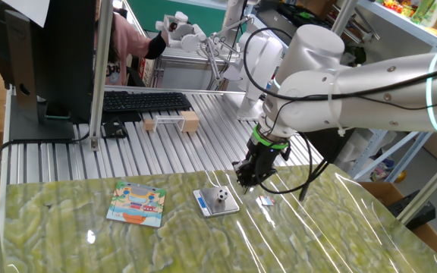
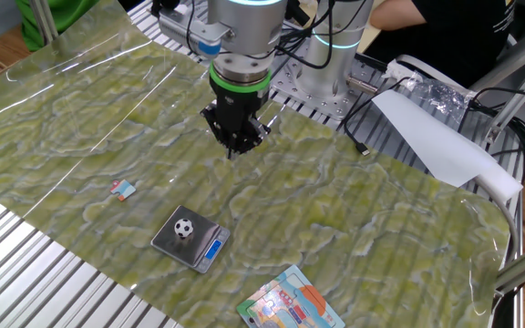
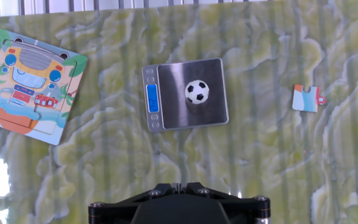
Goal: Remove the object from the scale
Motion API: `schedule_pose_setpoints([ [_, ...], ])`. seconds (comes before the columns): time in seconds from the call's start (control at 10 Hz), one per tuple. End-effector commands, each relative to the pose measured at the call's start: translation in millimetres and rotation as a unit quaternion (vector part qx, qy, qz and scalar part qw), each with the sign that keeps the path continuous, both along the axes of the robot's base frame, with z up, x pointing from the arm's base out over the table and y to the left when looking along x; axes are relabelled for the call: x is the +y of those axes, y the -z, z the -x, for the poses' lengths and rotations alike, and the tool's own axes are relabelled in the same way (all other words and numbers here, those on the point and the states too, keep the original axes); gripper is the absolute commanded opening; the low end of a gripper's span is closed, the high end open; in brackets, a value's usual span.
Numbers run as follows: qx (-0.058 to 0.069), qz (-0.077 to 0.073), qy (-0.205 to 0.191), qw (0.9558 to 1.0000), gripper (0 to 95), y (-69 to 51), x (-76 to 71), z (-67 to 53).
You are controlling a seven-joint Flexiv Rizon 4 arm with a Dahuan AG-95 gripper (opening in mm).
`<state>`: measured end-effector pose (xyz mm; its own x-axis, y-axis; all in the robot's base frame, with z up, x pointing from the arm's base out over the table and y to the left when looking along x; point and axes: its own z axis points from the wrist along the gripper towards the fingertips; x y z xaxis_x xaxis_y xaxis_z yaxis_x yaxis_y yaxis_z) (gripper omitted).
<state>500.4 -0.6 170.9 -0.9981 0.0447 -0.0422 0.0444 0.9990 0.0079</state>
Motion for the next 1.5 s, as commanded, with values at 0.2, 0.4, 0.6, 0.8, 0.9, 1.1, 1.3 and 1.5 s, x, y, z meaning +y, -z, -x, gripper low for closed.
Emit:
schedule_pose_setpoints([
  [0.2, 0.001, 0.000, -0.003, 1.0000, 0.0, -3.5, -1.2, -8.3],
  [0.4, 0.002, 0.000, -0.006, 1.0000, 0.0, -8.2, -3.8, -17.3],
  [0.6, 0.003, 0.000, -0.008, 1.0000, 0.0, -10.5, -5.6, -24.3],
  [0.8, 0.001, 0.000, -0.008, 1.0000, 0.0, -12.1, -6.9, -29.7],
  [0.9, 0.001, 0.000, -0.009, 1.0000, 0.0, -14.0, -8.6, -34.8],
  [1.1, 0.001, 0.001, -0.013, 0.9999, 0.0, -17.2, -11.7, -43.1],
  [1.3, 0.002, 0.001, -0.019, 0.9998, 0.0, -20.8, -16.0, -52.7],
  [1.5, 0.000, 0.002, -0.020, 0.9998, 0.0, -20.5, -17.0, -56.5],
])
